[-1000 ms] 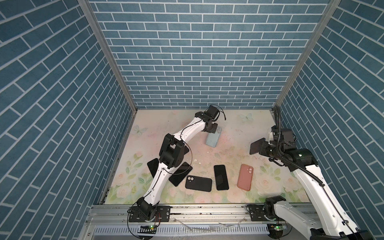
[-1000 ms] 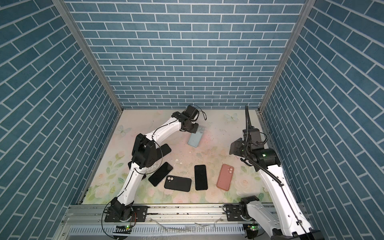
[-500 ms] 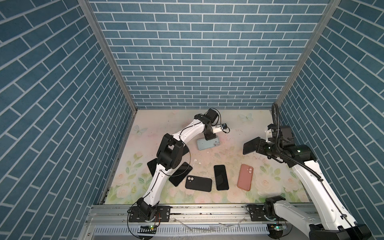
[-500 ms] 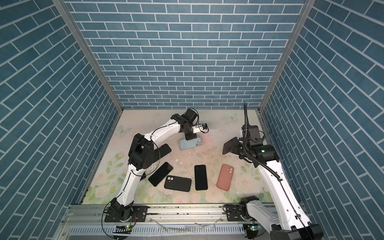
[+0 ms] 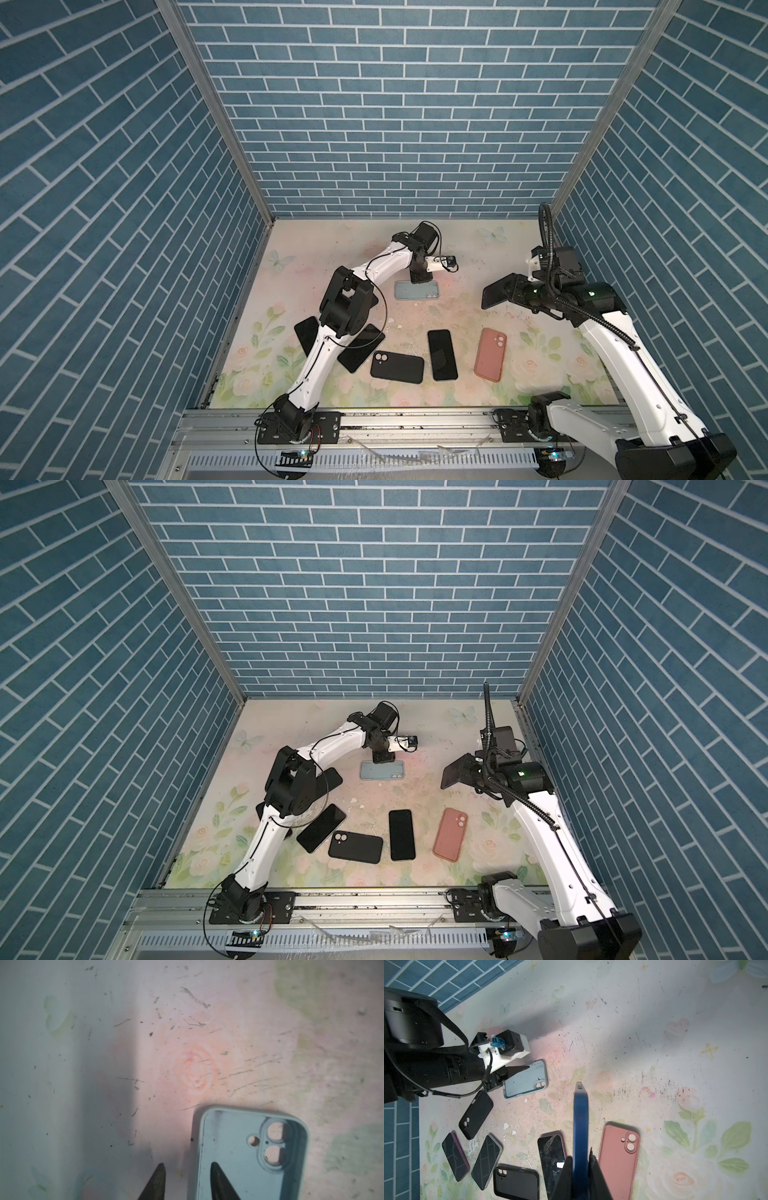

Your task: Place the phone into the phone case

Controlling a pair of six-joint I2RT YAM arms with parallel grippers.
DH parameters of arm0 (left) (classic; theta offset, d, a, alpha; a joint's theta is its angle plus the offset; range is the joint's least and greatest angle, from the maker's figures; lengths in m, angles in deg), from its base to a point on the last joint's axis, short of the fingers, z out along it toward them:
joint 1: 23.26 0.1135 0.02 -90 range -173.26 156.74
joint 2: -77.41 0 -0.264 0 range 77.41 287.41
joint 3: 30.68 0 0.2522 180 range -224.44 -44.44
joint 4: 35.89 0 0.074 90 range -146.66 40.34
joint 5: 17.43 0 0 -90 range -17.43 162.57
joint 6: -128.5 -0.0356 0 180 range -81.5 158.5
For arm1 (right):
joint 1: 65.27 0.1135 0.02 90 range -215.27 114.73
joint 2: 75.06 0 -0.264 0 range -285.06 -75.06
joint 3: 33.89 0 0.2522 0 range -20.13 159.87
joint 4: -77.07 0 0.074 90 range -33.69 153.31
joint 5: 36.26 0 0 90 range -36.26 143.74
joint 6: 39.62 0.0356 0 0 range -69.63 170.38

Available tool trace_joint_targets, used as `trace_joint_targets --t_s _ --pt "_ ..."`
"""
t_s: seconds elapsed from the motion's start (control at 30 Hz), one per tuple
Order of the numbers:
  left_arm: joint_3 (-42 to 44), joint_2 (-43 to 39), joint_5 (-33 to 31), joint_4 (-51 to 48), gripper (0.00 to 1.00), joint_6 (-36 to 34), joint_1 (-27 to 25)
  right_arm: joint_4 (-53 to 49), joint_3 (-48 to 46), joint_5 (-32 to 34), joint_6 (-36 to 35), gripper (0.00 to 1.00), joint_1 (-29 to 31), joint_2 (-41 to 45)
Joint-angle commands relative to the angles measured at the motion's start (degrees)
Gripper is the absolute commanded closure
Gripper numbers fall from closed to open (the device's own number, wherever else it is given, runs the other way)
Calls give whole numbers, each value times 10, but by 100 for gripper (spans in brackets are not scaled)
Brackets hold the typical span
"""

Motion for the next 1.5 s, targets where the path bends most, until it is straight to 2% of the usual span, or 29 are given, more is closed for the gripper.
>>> trace_joint_targets --t_s 0.0,0.07,0.13,0.17,0.2,0.3,0.4,0.43,0.53,0.6,0.67,0.77,0.9,1.03,1.17,1.47 --pt "30 -61 -47 74 40 61 10 15 31 -13 -2 100 0 -1" --pt "62 -111 -59 127 33 109 21 17 40 -35 -19 100 1 -10" --pt "116 -174 -76 189 22 173 38 22 49 -63 -40 100 1 -22" --pt "150 -215 -83 225 9 210 48 26 52 -75 -46 100 1 -27" --pt "180 -253 -89 249 1 252 58 36 54 -87 -53 100 1 -32" --pt "249 -346 -96 265 1 380 91 74 57 -128 -62 100 5 -52" --pt "319 -422 -107 252 0 558 136 121 61 -154 -56 100 17 -85" --pt "338 -442 -84 232 1 615 155 138 64 -158 -50 100 24 -100" --pt "375 -466 56 175 0 705 215 190 74 -170 -36 100 47 -147" --pt "401 -465 145 158 0 724 235 224 78 -177 -21 100 58 -176" --pt "425 -461 185 147 1 735 234 255 80 -186 -11 100 66 -207" --pt "476 -454 238 181 0 779 233 282 90 -200 1 100 79 -256" --pt "534 -436 276 255 0 844 227 317 94 -208 17 100 96 -304" --pt "539 -402 293 274 0 864 214 344 95 -206 36 100 102 -338" --pt "559 -365 329 348 0 914 200 377 88 -209 55 100 109 -369" --pt "573 -305 340 442 0 978 175 429 55 -209 83 100 118 -410"
